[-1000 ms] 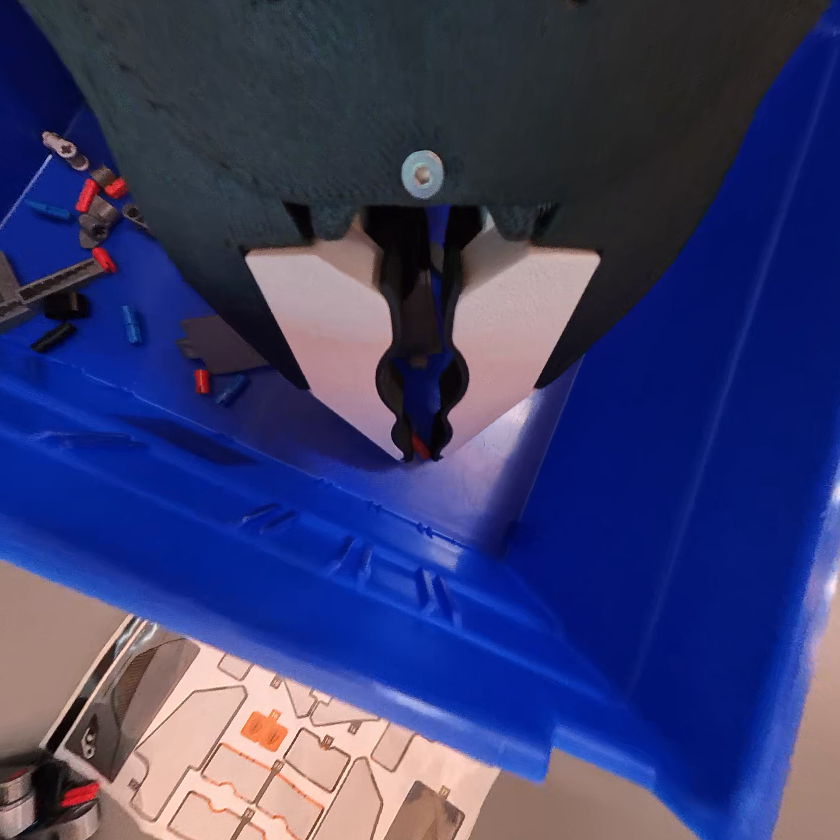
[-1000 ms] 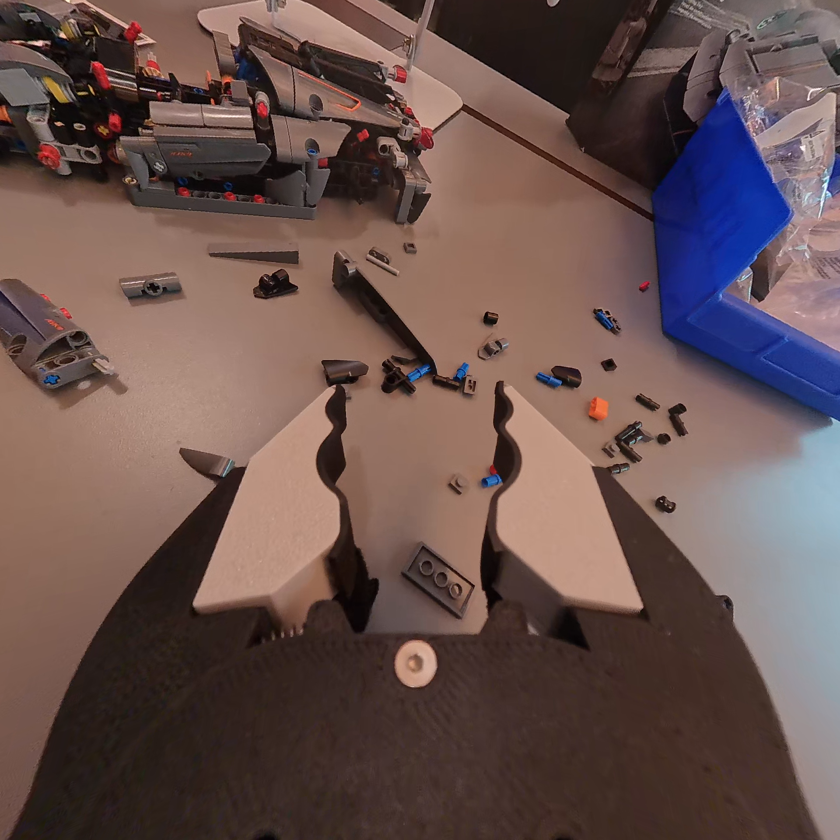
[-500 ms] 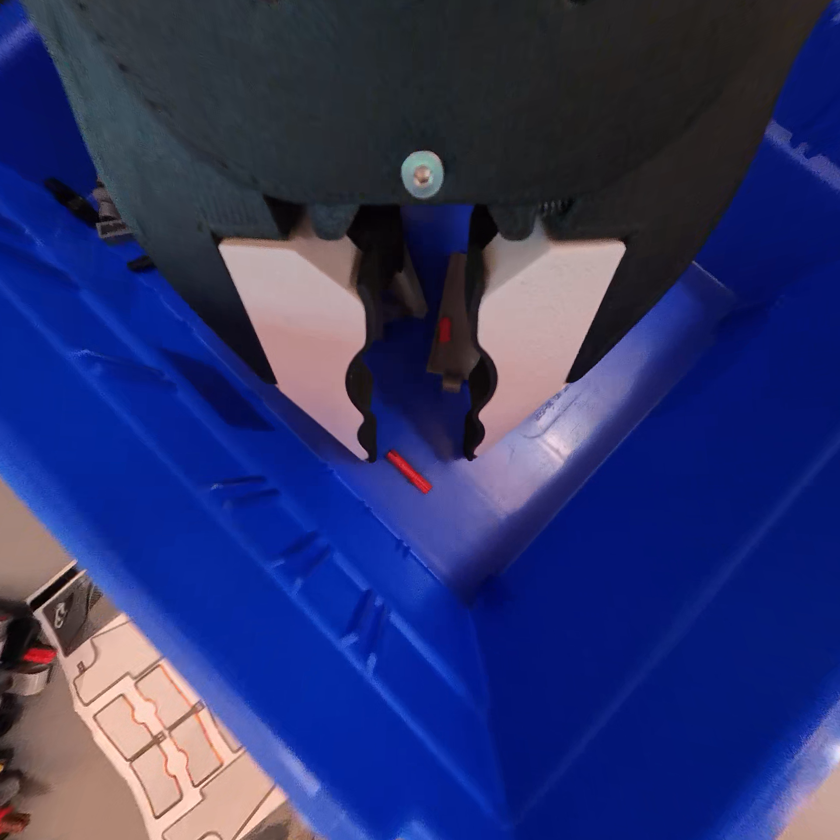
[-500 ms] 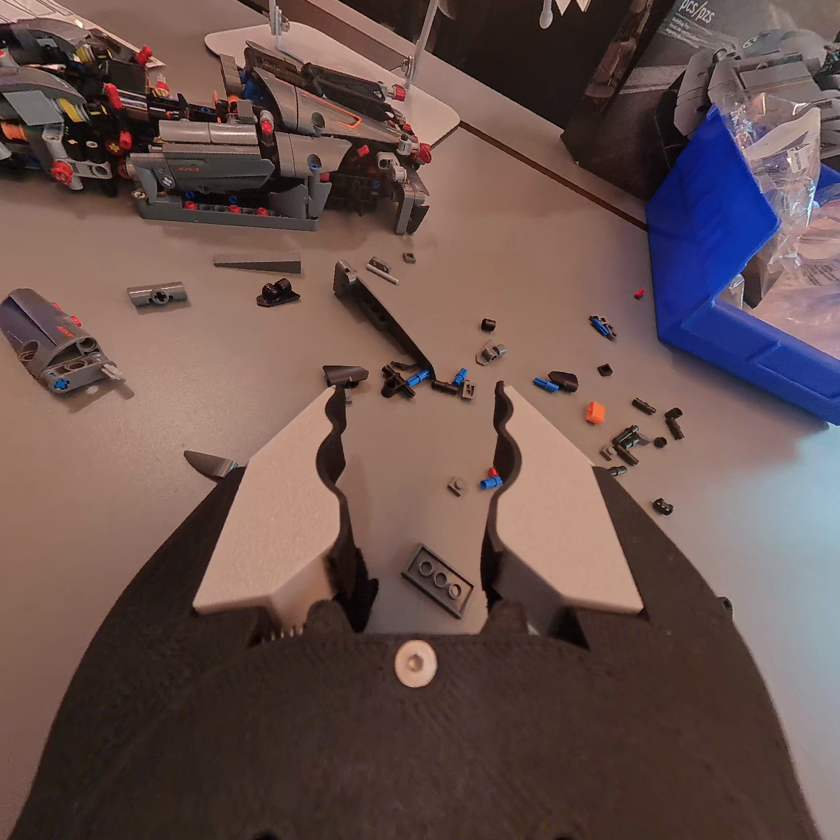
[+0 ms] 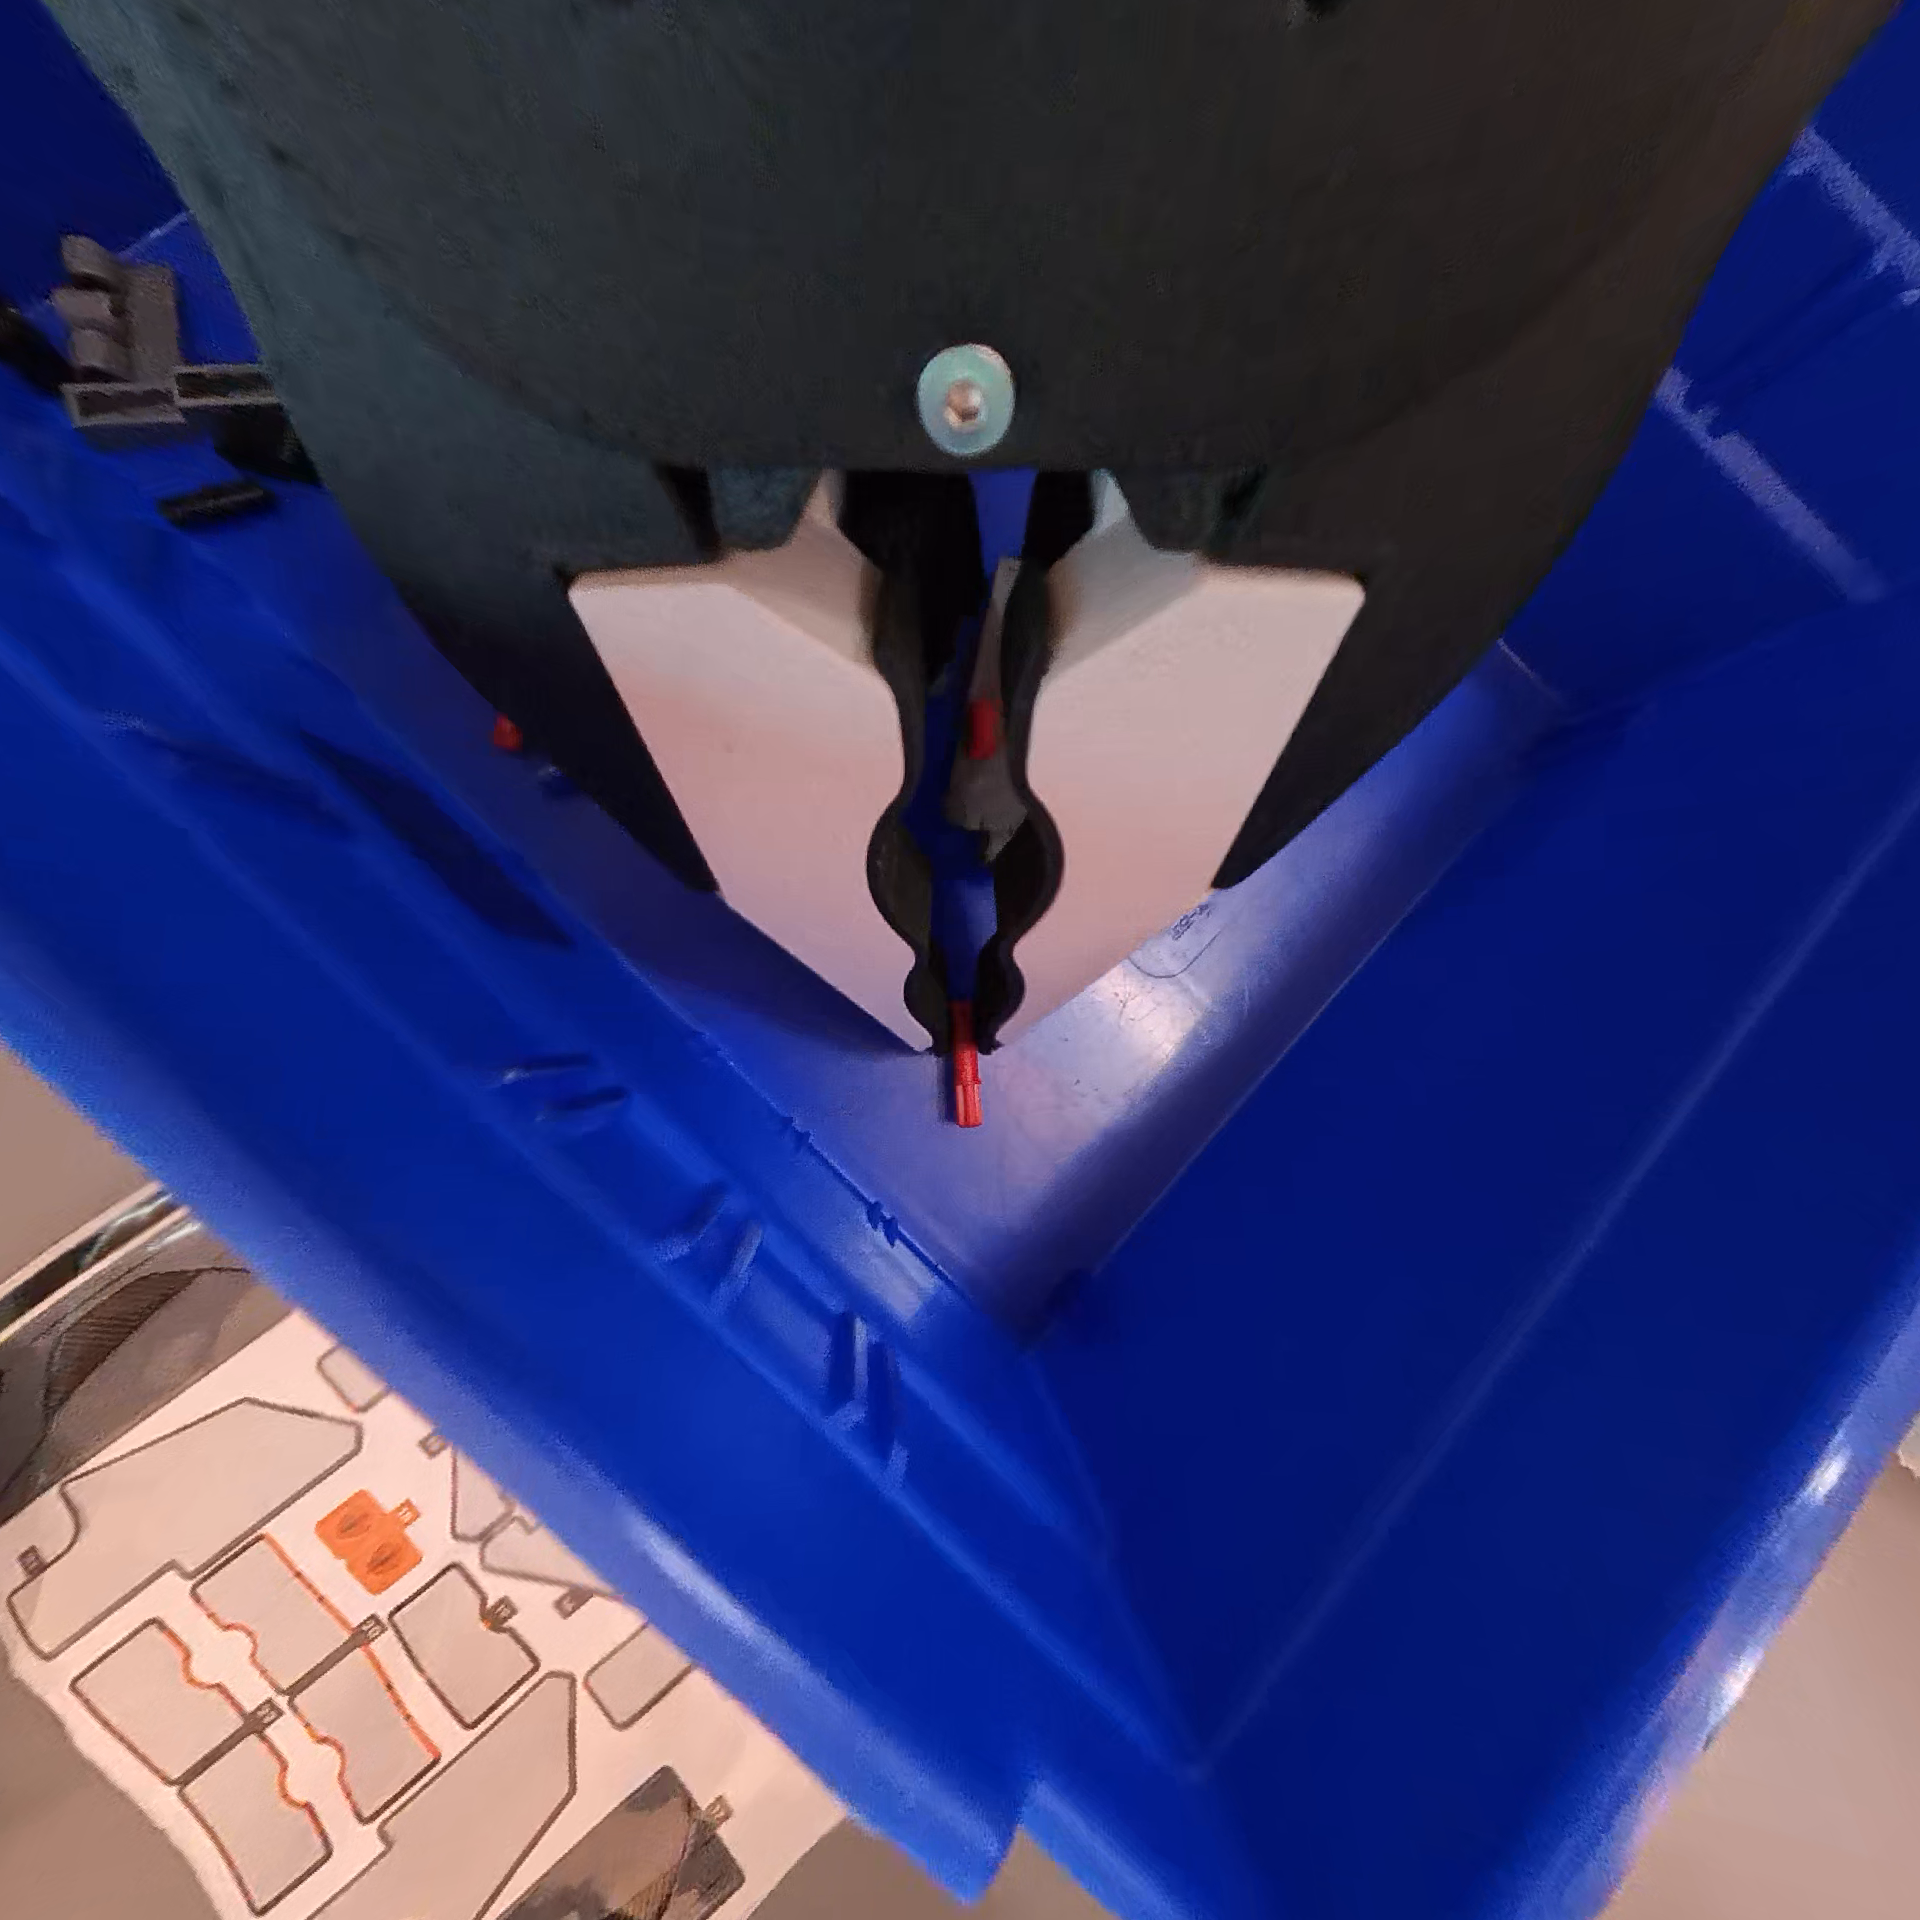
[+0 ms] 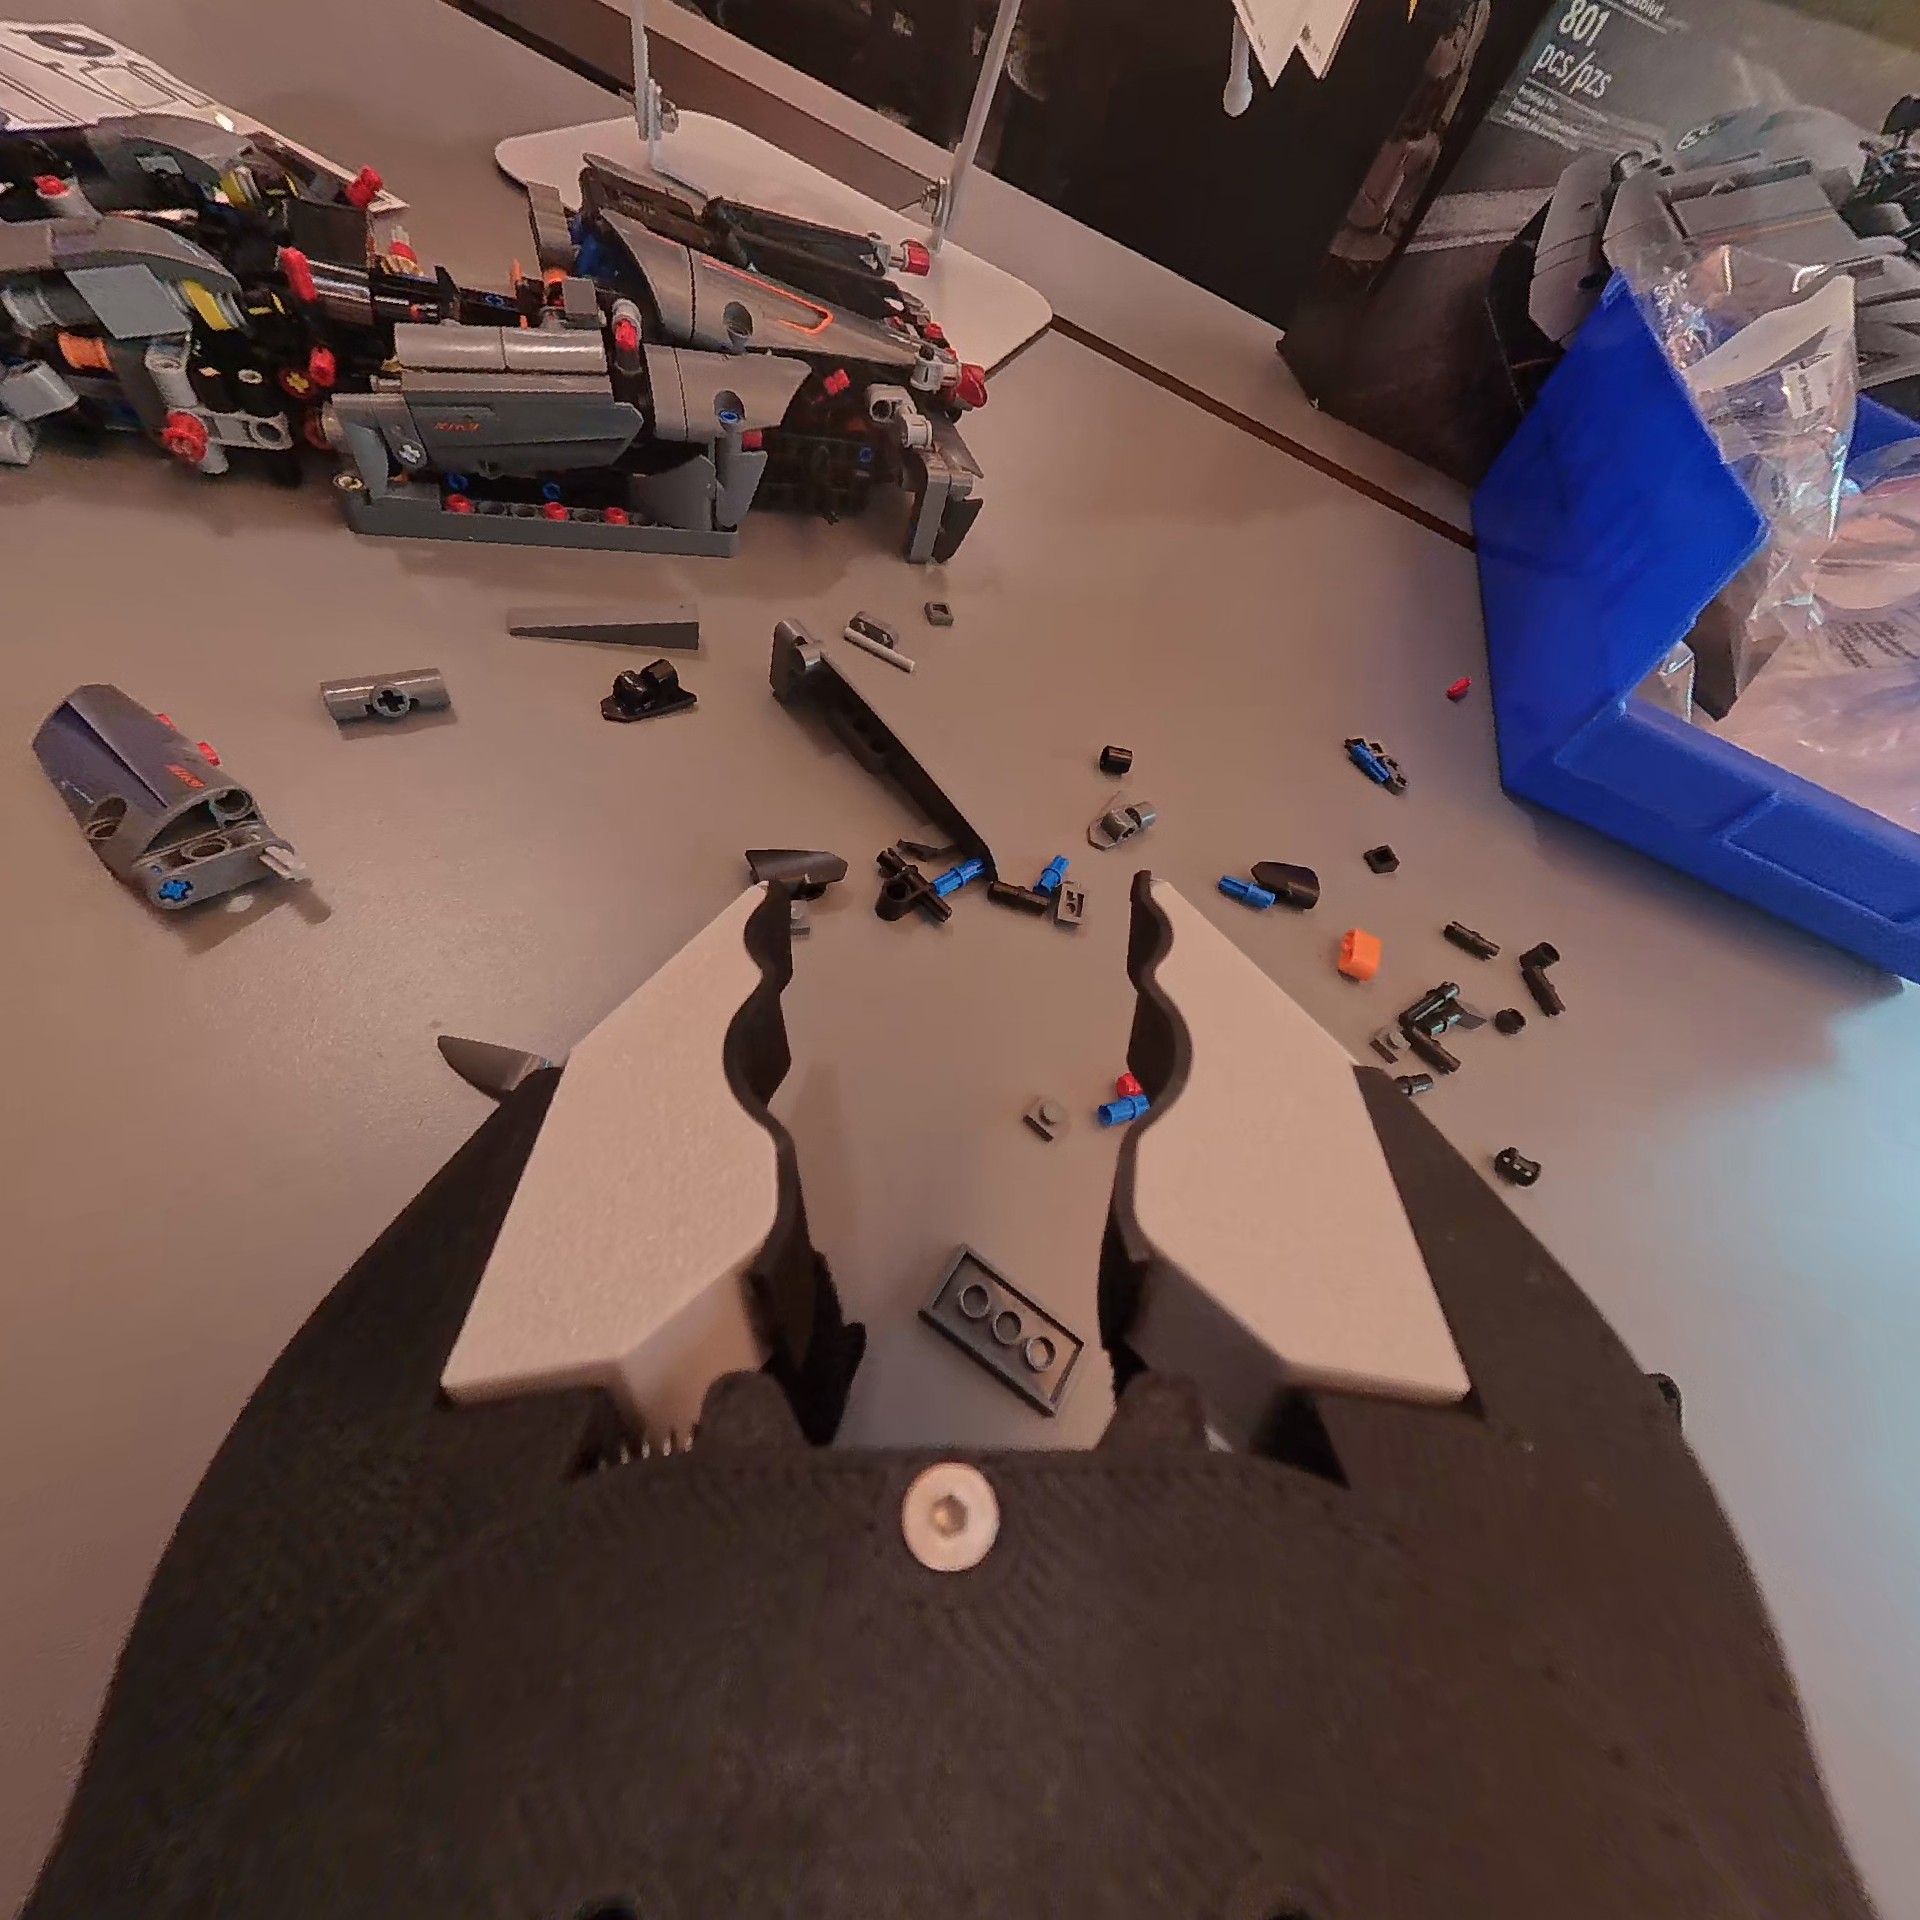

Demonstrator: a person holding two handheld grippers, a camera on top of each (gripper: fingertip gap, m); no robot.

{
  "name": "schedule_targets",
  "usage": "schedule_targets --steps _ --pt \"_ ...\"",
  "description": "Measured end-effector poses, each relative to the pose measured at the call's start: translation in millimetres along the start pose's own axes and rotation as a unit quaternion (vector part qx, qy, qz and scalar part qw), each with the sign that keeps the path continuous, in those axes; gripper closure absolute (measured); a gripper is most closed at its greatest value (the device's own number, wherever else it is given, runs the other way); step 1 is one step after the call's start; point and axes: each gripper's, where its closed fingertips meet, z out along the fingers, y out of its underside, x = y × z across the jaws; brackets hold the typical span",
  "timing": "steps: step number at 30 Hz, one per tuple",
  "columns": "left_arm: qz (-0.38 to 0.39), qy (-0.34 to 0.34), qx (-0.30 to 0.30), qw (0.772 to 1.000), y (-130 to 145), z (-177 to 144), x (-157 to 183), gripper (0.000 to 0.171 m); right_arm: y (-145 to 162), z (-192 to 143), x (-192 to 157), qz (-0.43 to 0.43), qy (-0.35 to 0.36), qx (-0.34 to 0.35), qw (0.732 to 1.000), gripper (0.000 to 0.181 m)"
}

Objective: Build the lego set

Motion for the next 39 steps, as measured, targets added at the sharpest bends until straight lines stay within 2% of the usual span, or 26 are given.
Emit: schedule_targets --steps 5,8,12,16,21,25,29,33,39 --pt "-0.013 -0.008 0.052 0.999 -8 -20 -10 0.169 -1 0 0 -0.001 0.002 0.002 1.0 0.116" --pt "-0.025 -0.026 0.098 0.995 -20 -49 -16 0.169 -3 -1 0 -0.004 0.004 0.01 1.0 0.115" --pt "-0.029 -0.046 0.175 0.983 -44 -103 -9 0.169 -10 -7 1 -0.003 0.004 0.038 0.999 0.119" --pt "-0.009 -0.026 0.26 0.965 -77 -154 28 0.17 -20 -13 -2 -0.008 -0.002 0.071 0.997 0.124" --pt "0.033 0.028 0.329 0.943 -122 -186 101 0.17 -45 -28 -6 0.0 -0.015 0.116 0.993 0.127" --pt "0.063 0.102 0.352 0.928 -151 -181 171 0.17 -79 -44 -13 0.002 -0.036 0.167 0.985 0.13" --pt "0.087 0.145 0.363 0.916 -174 -167 222 0.17 -108 -56 -25 0.036 -0.093 0.207 0.973 0.135" --pt "0.119 0.175 0.377 0.902 -191 -157 263 0.17 -127 -64 -40 0.058 -0.15 0.231 0.96 0.142" --pt "0.146 0.218 0.382 0.886 -209 -142 309 0.17 -133 -69 -49 0.086 -0.193 0.229 0.95 0.143"
